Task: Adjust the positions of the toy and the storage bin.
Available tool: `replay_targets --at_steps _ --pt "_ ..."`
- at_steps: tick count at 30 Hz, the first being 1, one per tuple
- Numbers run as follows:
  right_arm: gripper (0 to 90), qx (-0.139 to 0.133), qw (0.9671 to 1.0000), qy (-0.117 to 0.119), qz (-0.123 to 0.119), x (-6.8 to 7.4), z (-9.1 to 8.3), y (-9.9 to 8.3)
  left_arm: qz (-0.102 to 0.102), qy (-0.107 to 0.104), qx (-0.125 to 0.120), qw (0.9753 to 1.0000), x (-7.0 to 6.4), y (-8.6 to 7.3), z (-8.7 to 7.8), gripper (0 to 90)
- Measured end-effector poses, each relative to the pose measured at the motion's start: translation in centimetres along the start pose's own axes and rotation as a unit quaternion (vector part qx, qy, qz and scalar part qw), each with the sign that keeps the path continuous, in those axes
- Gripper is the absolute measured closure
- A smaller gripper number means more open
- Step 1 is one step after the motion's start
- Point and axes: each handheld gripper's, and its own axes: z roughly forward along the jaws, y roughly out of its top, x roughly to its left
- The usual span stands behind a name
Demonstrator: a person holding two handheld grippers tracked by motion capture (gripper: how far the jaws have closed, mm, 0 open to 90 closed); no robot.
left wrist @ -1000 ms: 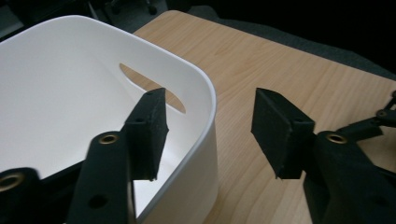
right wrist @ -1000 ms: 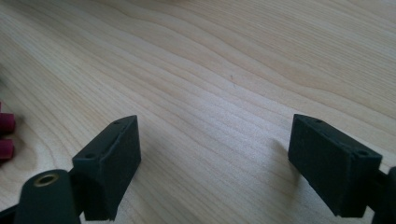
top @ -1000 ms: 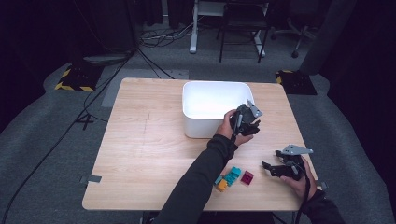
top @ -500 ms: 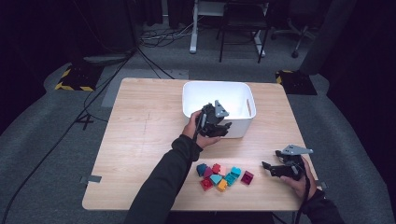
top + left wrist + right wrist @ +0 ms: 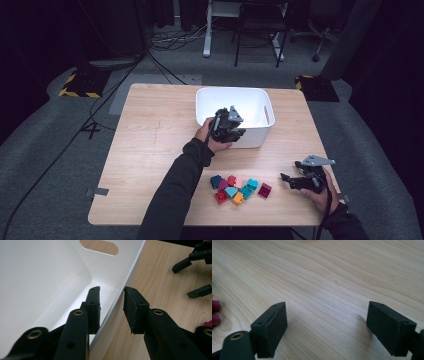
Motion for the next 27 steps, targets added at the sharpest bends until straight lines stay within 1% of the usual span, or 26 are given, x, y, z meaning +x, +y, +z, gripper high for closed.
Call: replay_targets --at_steps 1,2,3,4,5,6,8,9,11,12,13,14,16,17,18,19,20,21,22,23,24,25,26,27 --pt "17.1 0.000 1.0000 0.000 0.000 0.0 0.0 0.0 0.010 -0.017 -0.002 0.9998 -0.4 0.2 0.5 72.9" --pt "17.1 0.000 1.0000 0.000 -0.001 0.0 0.0 0.0 0.017 -0.012 -0.002 0.9998 -0.6 0.4 0.7 73.6" --pt "17.1 0.000 1.0000 0.000 -0.001 0.0 0.0 0.0 0.017 -0.012 -0.002 0.9998 -0.6 0.4 0.7 74.1" --pt "17.1 0.000 1.0000 0.000 -0.001 0.0 0.0 0.0 0.022 -0.017 0.001 0.9996 -1.0 0.7 0.9 74.3" --pt "17.1 0.000 1.0000 0.000 -0.001 0.0 0.0 0.0 0.023 -0.020 -0.002 0.9995 -1.2 0.7 1.0 74.5" --pt "17.1 0.000 1.0000 0.000 -0.001 0.0 0.0 0.0 0.023 -0.020 -0.002 0.9995 -1.2 0.7 1.0 74.5" --pt "17.1 0.000 1.0000 0.000 -0.001 0.0 0.0 0.0 0.037 -0.031 -0.003 0.9988 -1.4 0.7 1.0 74.5" --pt "17.1 0.000 1.0000 0.000 -0.001 0.0 0.0 0.0 0.037 -0.031 -0.003 0.9988 -1.4 0.7 1.0 74.5" --pt "17.1 0.000 1.0000 0.000 -0.001 0.0 0.0 0.0 0.047 -0.045 -0.009 0.9979 -1.7 0.6 0.8 74.6" --pt "17.1 0.000 1.0000 0.000 -0.001 0.0 0.0 0.0 0.052 -0.055 -0.007 0.9971 -1.8 0.6 0.7 74.6" --pt "17.1 0.000 1.0000 0.000 -0.001 0.0 0.0 0.0 0.052 -0.055 -0.007 0.9971 -1.8 0.6 0.7 74.6" --pt "17.1 0.000 1.0000 0.000 -0.001 0.0 0.0 0.0 0.059 -0.069 -0.008 0.9959 -1.8 0.5 0.5 74.6" --pt "17.1 -0.001 1.0000 0.000 -0.002 0.0 0.0 0.0 0.066 -0.082 -0.006 0.9944 -1.8 0.3 0.3 74.5" --pt "17.1 -0.001 1.0000 0.000 -0.003 0.0 0.0 0.0 0.066 -0.082 -0.006 0.9944 -1.8 0.3 0.3 73.6" --pt "17.2 0.000 1.0000 0.000 -0.001 0.0 0.0 0.0 0.064 -0.073 -0.010 0.9952 -1.9 0.3 0.3 72.2" --pt "17.1 0.000 1.0000 0.000 0.000 0.0 0.0 0.0 0.051 -0.077 -0.011 0.9957 -2.0 0.3 0.3 66.1" --pt "17.1 0.000 1.0000 0.000 0.000 0.0 0.0 0.0 0.047 -0.072 -0.006 0.9963 -2.2 0.4 0.1 54.7" --pt "17.1 -0.002 1.0000 0.000 -0.003 0.0 0.0 0.0 0.045 -0.061 -0.004 0.9971 -2.4 0.4 0.0 44.7" --pt "17.1 -0.001 1.0000 0.001 -0.004 0.0 0.0 0.0 0.048 -0.055 -0.002 0.9973 -2.7 0.5 -0.3 35.5" --pt "17.1 0.000 1.0000 0.000 -0.006 -0.1 0.0 0.0 0.046 -0.051 -0.002 0.9977 -3.0 0.4 -0.7 30.4" --pt "17.1 0.000 1.0000 0.001 -0.005 -0.1 0.0 0.0 0.051 -0.045 -0.006 0.9977 -3.2 0.3 -1.3 26.2" --pt "17.1 0.000 1.0000 0.001 -0.005 -0.1 0.0 0.0 0.056 -0.035 -0.017 0.9977 -3.5 0.1 -1.9 24.4" --pt "17.1 0.000 1.0000 0.001 -0.005 -0.1 0.0 0.0 0.055 -0.033 -0.025 0.9976 -3.7 -0.2 -2.6 22.4" --pt "17.1 -0.001 1.0000 0.001 -0.005 -0.1 0.0 0.0 0.055 -0.033 -0.025 0.9976 -3.7 -0.2 -2.6 19.7"
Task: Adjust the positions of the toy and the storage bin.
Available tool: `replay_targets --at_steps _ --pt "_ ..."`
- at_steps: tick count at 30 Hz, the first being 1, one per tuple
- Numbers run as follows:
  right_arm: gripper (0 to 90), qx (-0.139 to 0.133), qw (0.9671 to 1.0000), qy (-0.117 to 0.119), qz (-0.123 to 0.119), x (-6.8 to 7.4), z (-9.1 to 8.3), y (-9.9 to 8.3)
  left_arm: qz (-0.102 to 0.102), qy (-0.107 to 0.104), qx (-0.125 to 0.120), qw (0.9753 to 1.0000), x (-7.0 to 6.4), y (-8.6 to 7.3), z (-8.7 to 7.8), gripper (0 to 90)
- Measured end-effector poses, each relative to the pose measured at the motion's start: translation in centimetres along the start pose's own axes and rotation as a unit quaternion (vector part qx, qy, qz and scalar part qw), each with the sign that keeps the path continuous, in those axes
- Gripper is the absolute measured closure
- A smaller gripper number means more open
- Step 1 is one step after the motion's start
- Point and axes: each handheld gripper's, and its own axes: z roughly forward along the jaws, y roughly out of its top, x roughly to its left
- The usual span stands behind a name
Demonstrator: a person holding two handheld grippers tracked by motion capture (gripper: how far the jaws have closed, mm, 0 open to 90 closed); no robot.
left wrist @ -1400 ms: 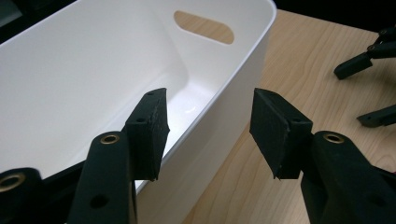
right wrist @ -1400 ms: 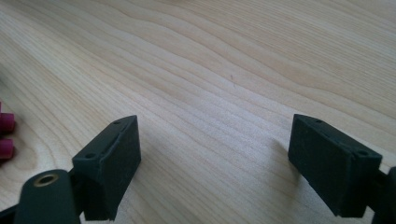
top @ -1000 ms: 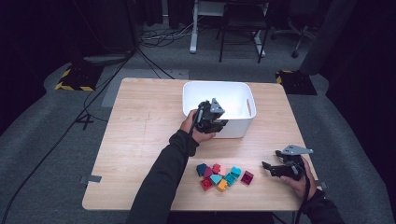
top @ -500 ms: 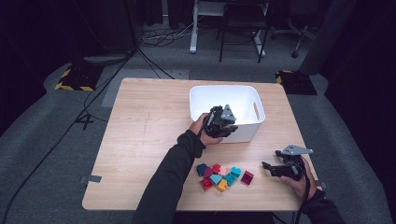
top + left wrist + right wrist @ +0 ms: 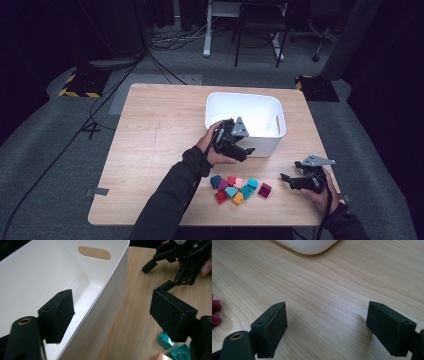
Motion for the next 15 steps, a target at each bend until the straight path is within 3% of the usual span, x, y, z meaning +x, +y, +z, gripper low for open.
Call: replay_targets --at_steps 1,2,5,6,8,11,12,14,15 --pt "17.1 0.000 1.0000 0.000 0.000 0.0 0.0 0.0 -0.007 0.021 -0.014 0.9996 -0.5 -0.5 -1.4 17.2" --pt "17.1 0.000 1.0000 0.000 0.000 0.0 0.0 0.0 -0.007 0.021 -0.014 0.9996 -0.5 -0.5 -1.4 15.8" --pt "17.1 0.000 1.0000 0.000 0.000 0.0 0.0 0.0 -0.018 0.038 -0.032 0.9986 -1.0 -1.8 -3.4 16.0" --pt "17.1 0.000 1.0000 0.000 0.001 0.0 0.0 0.0 -0.024 0.043 -0.032 0.9983 -1.3 -3.2 -4.4 15.9" --pt "17.1 0.000 1.0000 -0.001 0.001 0.0 0.0 0.0 -0.022 0.049 -0.027 0.9982 -1.5 -3.9 -4.9 15.9" --pt "17.1 0.000 1.0000 -0.002 0.002 0.1 0.0 0.0 -0.021 0.061 -0.001 0.9979 -1.9 -6.2 -5.9 15.9" --pt "17.1 0.000 1.0000 -0.001 0.003 0.1 0.0 -0.1 -0.026 0.065 0.011 0.9975 -2.0 -7.7 -6.5 15.9" --pt "17.1 0.000 1.0000 -0.001 0.003 0.1 0.0 -0.1 -0.034 0.068 0.021 0.9969 -2.2 -9.3 -6.9 16.0" --pt "17.1 0.000 1.0000 -0.001 0.003 0.1 0.0 -0.1 -0.034 0.068 0.021 0.9969 -2.2 -9.3 -6.9 16.0"
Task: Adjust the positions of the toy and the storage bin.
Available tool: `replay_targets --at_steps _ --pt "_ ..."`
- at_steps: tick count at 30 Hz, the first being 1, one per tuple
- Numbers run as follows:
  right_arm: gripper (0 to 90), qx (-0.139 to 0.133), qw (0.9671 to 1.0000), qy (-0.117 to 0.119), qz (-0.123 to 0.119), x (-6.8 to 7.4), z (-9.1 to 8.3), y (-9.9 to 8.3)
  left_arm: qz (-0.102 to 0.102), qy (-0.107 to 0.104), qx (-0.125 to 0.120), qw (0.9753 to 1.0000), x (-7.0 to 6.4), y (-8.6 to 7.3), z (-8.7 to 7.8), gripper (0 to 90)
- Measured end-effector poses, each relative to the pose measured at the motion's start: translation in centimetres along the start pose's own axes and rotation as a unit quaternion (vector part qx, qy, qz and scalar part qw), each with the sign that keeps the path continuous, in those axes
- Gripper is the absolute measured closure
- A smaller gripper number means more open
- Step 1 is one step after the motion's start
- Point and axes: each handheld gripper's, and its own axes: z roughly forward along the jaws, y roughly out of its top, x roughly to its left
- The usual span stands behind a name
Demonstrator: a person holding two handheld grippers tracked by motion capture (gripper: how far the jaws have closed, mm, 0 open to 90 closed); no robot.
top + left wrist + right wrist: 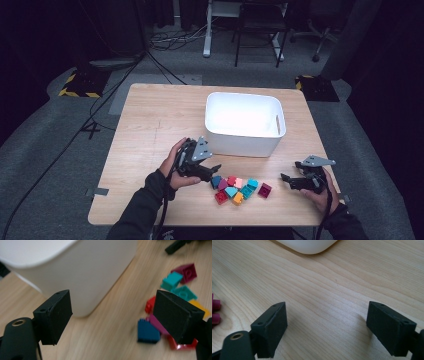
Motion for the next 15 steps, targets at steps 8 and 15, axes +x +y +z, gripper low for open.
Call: replay_targets --at_steps 8,15 --pt "17.1 0.000 1.0000 0.003 -0.002 0.0 0.0 0.0 -0.024 0.017 0.066 0.9973 0.3 -6.4 -0.1 16.2" --pt "16.8 0.002 1.0000 0.008 -0.004 0.0 0.0 0.0 -0.049 0.013 0.101 0.9936 0.9 -10.1 0.4 16.5"
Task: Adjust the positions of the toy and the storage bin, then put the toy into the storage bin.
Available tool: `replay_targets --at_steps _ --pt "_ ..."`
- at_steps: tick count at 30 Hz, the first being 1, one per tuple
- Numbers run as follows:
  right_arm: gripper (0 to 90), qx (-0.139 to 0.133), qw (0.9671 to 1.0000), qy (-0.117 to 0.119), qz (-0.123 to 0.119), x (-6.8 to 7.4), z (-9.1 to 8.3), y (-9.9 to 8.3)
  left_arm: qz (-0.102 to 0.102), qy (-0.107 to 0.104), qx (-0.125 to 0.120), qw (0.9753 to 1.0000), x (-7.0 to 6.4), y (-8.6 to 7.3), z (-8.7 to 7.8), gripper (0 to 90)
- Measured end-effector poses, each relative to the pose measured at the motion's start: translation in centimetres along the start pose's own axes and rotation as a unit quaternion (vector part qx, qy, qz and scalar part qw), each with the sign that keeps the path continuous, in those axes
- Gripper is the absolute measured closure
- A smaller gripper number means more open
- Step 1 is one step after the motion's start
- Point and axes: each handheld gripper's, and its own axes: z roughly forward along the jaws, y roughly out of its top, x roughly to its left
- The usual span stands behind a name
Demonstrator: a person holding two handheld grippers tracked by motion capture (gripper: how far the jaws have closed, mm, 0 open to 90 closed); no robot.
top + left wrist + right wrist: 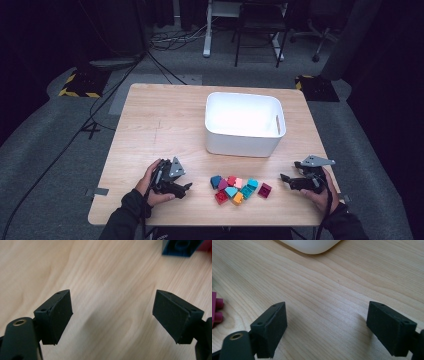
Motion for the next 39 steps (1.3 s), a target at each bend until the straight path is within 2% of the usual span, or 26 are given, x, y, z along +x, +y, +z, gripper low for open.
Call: replay_targets --at_steps 1,2,4,5,7,11,15,18,23,24,25,30,31,33,37,39 --pt "15.9 0.001 1.0000 0.001 0.000 0.0 0.0 0.0 -0.015 -0.008 0.003 0.9998 0.1 -1.0 0.1 16.7" --pt "15.9 0.001 1.0000 0.001 0.000 0.0 0.0 0.0 -0.015 -0.008 0.003 0.9998 0.1 -1.0 0.1 16.2" --pt "15.5 0.001 1.0000 0.003 0.001 0.1 0.1 0.1 -0.041 -0.017 -0.012 0.9990 0.2 -2.3 -0.4 16.2" --pt "15.5 0.001 1.0000 0.003 0.001 0.1 0.1 0.1 -0.041 -0.017 -0.012 0.9990 0.2 -2.3 -0.4 16.2" --pt "15.4 0.002 1.0000 0.003 -0.002 0.1 0.1 0.0 -0.063 -0.030 -0.026 0.9972 0.3 -3.2 -0.6 15.9" --pt "15.7 0.002 1.0000 0.002 0.000 0.1 0.0 0.0 -0.075 -0.026 -0.028 0.9964 0.4 -4.4 -1.4 15.5" --pt "16.3 0.000 1.0000 0.005 -0.004 0.2 -0.1 -0.1 -0.075 -0.025 -0.028 0.9965 0.5 -4.9 -1.8 15.5" --pt "16.3 0.008 0.9998 0.013 -0.015 0.3 -0.4 -0.2 -0.074 -0.023 -0.027 0.9967 0.6 -5.0 -1.9 15.5" --pt "16.1 0.007 0.9991 0.032 -0.028 2.1 -1.1 -0.8 -0.075 -0.024 -0.027 0.9965 0.6 -5.0 -1.9 15.3" --pt "16.1 0.007 0.9991 0.032 -0.028 2.1 -1.1 -0.8 -0.075 -0.024 -0.027 0.9965 0.6 -5.0 -1.9 14.8" --pt "16.4 0.005 0.9984 0.038 -0.043 2.7 -1.4 -1.1 -0.071 -0.022 -0.027 0.9969 0.7 -4.9 -1.9 14.4" --pt "17.7 0.007 0.9963 0.064 -0.057 3.8 -1.7 -1.3 -0.071 -0.025 -0.024 0.9968 0.7 -4.8 -1.8 13.6" --pt "18.0 0.008 0.9943 0.079 -0.072 4.7 -1.9 -1.4 -0.072 -0.024 -0.025 0.9968 0.7 -4.8 -1.8 13.6" --pt "18.1 0.009 0.9926 0.089 -0.082 5.2 -2.0 -1.4 -0.071 -0.024 -0.024 0.9969 0.7 -4.8 -1.8 13.6" --pt "18.0 0.009 0.9903 0.103 -0.094 6.5 -1.8 -1.3 -0.071 -0.024 -0.023 0.9969 0.7 -4.8 -1.8 13.4" --pt "18.0 0.007 0.9898 0.102 -0.099 6.7 -1.8 -1.3 -0.071 -0.024 -0.023 0.9969 0.7 -4.8 -1.8 13.3"
